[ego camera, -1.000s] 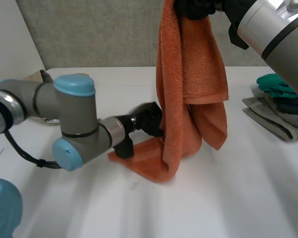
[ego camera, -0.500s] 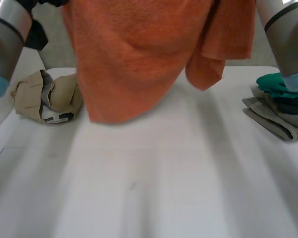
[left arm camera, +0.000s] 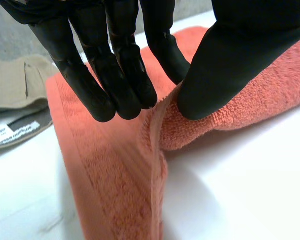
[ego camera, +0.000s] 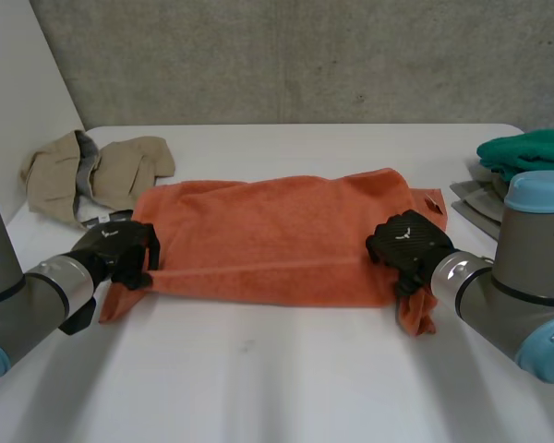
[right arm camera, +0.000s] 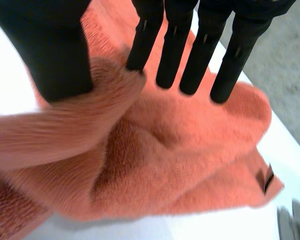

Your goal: Fold the laundry.

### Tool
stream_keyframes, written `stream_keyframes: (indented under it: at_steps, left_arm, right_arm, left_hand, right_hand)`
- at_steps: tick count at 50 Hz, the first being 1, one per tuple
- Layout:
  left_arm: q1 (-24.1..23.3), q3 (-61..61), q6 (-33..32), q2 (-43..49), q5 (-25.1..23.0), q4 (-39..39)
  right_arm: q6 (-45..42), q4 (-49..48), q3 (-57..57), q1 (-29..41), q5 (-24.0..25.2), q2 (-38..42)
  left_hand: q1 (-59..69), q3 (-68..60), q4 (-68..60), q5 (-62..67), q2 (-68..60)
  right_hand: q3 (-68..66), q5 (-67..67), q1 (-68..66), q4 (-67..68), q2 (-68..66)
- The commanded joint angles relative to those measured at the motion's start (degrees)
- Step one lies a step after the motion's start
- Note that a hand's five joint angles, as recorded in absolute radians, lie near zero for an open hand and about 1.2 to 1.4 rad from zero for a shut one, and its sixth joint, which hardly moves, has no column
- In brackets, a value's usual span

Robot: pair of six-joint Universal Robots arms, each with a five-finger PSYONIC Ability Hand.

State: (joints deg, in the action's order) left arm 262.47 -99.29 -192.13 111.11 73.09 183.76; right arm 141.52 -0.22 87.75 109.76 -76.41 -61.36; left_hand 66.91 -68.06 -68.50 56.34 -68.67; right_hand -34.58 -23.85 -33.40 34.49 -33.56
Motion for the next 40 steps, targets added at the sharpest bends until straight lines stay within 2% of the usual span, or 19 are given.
stream_keyframes:
  at_steps: [1, 2, 10, 15, 18, 19, 30, 33, 40]
  left_arm:
    - [1.03, 1.12, -0.79, 0.51, 0.21, -1.39]
    - [1.20, 1.03, -0.88, 0.42, 0.21, -1.22]
    - [2.17, 0.15, -1.06, -1.16, -0.14, 0.19]
    - [2.35, 0.41, -1.06, -1.16, -0.49, 0.10]
    - [2.61, 0.50, -0.79, -1.25, -0.41, 0.19]
    - [2.96, 0.59, -0.79, -1.34, -0.49, 0.19]
    - [3.40, 1.20, -0.79, -1.60, -0.49, 0.10]
    - [3.40, 1.38, -0.70, -1.60, -0.50, 0.10]
    - [3.40, 2.43, -0.70, -1.69, -0.49, 0.10]
  right_arm:
    - [13.06, 8.65, -2.14, 0.19, -5.06, -3.58]
    - [16.91, 11.53, -2.67, -0.68, -5.15, -4.89]
    - [31.08, 23.32, -2.94, -6.04, -6.55, -6.92]
    - [36.10, 24.13, -0.31, -8.60, -6.73, -9.03]
    - [37.59, 23.43, 1.80, -10.44, -6.73, -10.70]
    - [37.95, 23.08, 2.94, -10.97, -6.73, -11.40]
    - [39.09, 18.95, 9.10, -10.80, -7.61, -17.81]
    - [38.66, 18.59, 8.93, -10.80, -7.52, -19.49]
    - [34.27, 18.86, 10.42, -9.04, -8.22, -18.53]
  left_hand:
    - [13.09, -11.94, -11.50, 13.66, -11.33]
    - [13.09, -11.94, -11.50, 13.66, -11.33]
    - [13.09, -11.94, -11.50, 13.66, -11.33]
    - [13.09, -11.94, -11.50, 13.66, -11.33]
    - [13.09, -11.94, -11.50, 13.66, -11.33]
    - [13.09, -11.94, -11.50, 13.66, -11.33]
    - [13.09, -11.94, -11.50, 13.66, -11.33]
    - [13.09, -11.94, -11.50, 13.66, -11.33]
    - [13.09, -11.94, -11.50, 13.66, -11.33]
  right_hand:
    - [14.47, 13.74, 13.30, -14.38, 13.46]
    - [15.31, 14.58, 14.14, -15.23, 14.30]
    - [14.15, 13.42, 12.98, -14.06, 13.14]
    - [6.26, 5.53, 5.09, -6.17, 5.25]
    - [-7.33, -8.06, -8.50, 7.42, -8.34]
    - [-8.22, -8.95, -9.39, 8.30, -9.23]
    - [-9.24, -9.97, -10.41, 9.32, -10.25]
    - [-4.89, -5.62, -6.06, 4.98, -5.90]
    - [-1.33, -2.06, -2.50, 1.42, -2.34]
